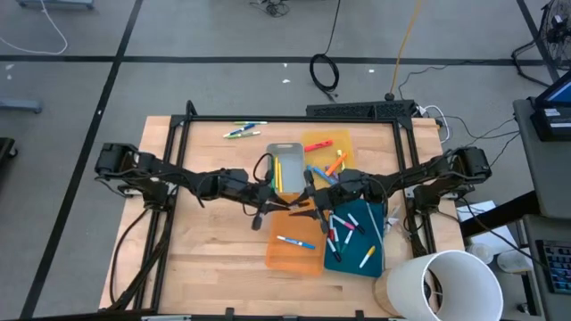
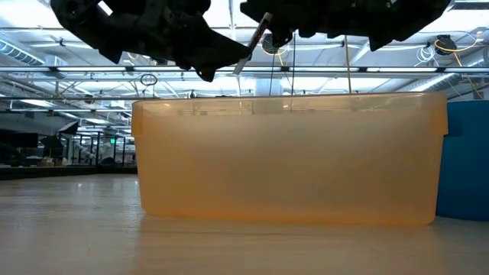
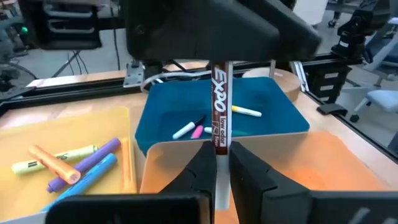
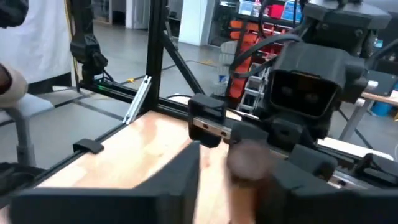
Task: Pick & Place Markers
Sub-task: Put the brown marker pen into the orange bin, then put the green marker pen into the orange bin
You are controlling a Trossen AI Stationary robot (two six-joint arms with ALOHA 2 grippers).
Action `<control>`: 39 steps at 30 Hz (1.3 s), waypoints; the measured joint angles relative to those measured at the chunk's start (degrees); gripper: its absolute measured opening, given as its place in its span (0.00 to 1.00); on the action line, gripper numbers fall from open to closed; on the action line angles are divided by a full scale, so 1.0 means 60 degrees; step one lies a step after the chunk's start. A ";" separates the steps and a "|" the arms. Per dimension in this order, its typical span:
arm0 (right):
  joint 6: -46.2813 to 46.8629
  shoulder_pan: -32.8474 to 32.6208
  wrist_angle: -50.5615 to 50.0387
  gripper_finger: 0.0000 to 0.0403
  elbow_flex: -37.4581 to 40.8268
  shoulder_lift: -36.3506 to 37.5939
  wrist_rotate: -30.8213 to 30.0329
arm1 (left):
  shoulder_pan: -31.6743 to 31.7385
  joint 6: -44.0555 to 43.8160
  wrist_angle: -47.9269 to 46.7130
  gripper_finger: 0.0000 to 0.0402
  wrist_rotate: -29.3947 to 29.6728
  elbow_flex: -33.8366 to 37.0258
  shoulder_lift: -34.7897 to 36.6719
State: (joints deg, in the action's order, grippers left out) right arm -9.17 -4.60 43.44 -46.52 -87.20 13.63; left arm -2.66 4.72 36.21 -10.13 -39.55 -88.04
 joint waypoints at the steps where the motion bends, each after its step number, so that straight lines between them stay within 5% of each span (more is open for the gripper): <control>1: -0.0088 -0.0007 -0.0016 0.24 -0.0001 0.0000 0.0055 | 0.0000 0.0030 -0.0033 0.07 -0.0049 0.0000 0.0002; 4: -0.0360 0.0013 -0.0069 0.06 0.0000 -0.0004 0.0190 | -0.0007 -0.0006 -0.0093 0.07 -0.0055 0.0000 -0.0001; 6: -0.0618 0.0015 -0.0128 0.04 0.0000 0.0005 0.0111 | -0.0018 -0.0046 -0.0067 0.07 -0.0029 0.0000 -0.0001; 15: -0.0465 -0.0085 -0.0587 0.04 -0.0004 0.0041 0.0162 | -0.0040 -0.0441 -0.0681 0.15 0.0086 0.0002 0.0150; 32: 0.1087 -0.1410 -0.2125 0.04 0.0011 -0.0396 0.1025 | -0.0894 -0.0346 -0.5137 0.15 0.4484 -0.0002 0.3087; 39: 0.1208 -0.1521 -0.0987 0.20 -0.0007 -0.1080 0.1015 | -0.0827 -0.0572 -0.5673 0.11 0.4721 0.0011 0.3146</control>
State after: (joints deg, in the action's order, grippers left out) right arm -1.92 -13.73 37.52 -46.57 -93.68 19.72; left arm -7.62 1.29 2.17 18.20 -39.48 -69.17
